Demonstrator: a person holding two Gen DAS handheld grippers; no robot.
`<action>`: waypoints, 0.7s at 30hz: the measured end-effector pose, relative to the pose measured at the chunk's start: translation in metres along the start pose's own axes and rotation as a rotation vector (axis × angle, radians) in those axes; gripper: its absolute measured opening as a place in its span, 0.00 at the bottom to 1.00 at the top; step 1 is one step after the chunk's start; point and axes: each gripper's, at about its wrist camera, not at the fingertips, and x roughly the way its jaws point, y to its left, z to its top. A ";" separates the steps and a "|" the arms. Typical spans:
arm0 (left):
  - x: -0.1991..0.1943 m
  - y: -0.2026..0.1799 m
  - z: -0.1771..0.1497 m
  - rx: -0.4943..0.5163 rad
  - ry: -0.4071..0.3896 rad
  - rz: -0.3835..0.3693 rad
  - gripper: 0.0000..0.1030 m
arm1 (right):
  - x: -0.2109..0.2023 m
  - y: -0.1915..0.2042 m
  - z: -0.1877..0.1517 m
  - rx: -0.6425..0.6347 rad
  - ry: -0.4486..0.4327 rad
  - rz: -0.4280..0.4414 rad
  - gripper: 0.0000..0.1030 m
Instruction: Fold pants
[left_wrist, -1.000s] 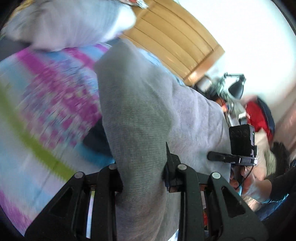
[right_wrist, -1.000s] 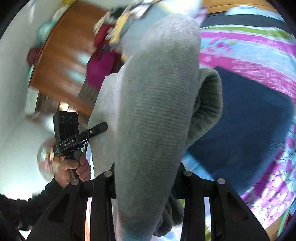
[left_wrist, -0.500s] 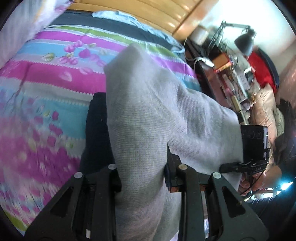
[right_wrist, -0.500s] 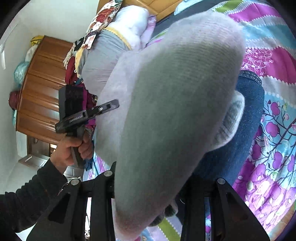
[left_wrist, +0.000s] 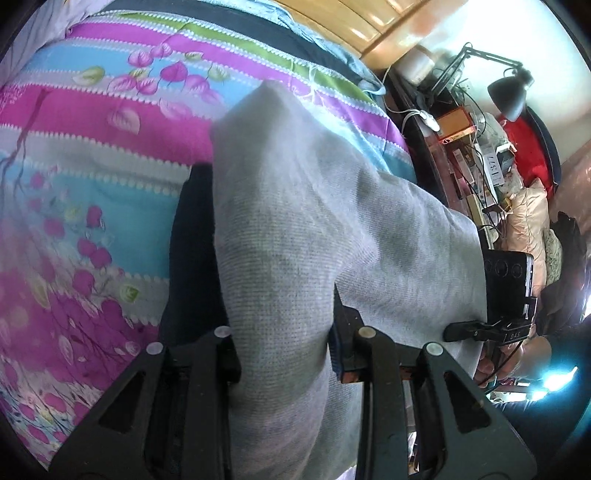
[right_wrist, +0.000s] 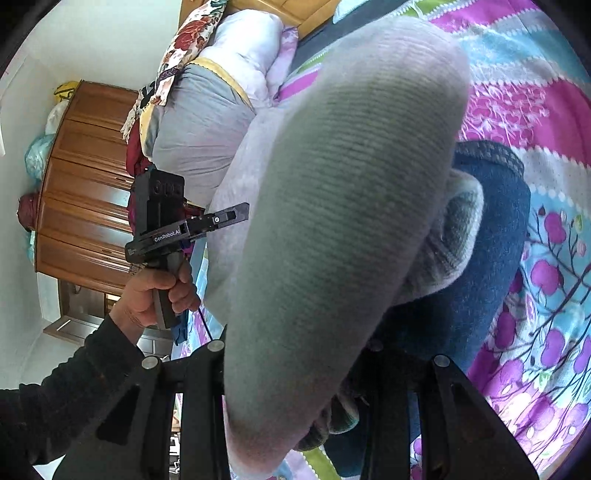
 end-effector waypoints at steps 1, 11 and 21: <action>0.002 0.003 -0.002 -0.008 -0.003 -0.002 0.30 | 0.002 -0.001 0.000 0.000 0.001 -0.005 0.38; 0.047 0.014 -0.008 0.005 -0.012 0.119 0.49 | 0.020 -0.041 0.002 0.012 0.027 -0.059 0.38; 0.017 -0.029 -0.029 -0.064 -0.124 0.480 0.78 | -0.024 0.024 0.003 -0.240 -0.022 -0.320 0.78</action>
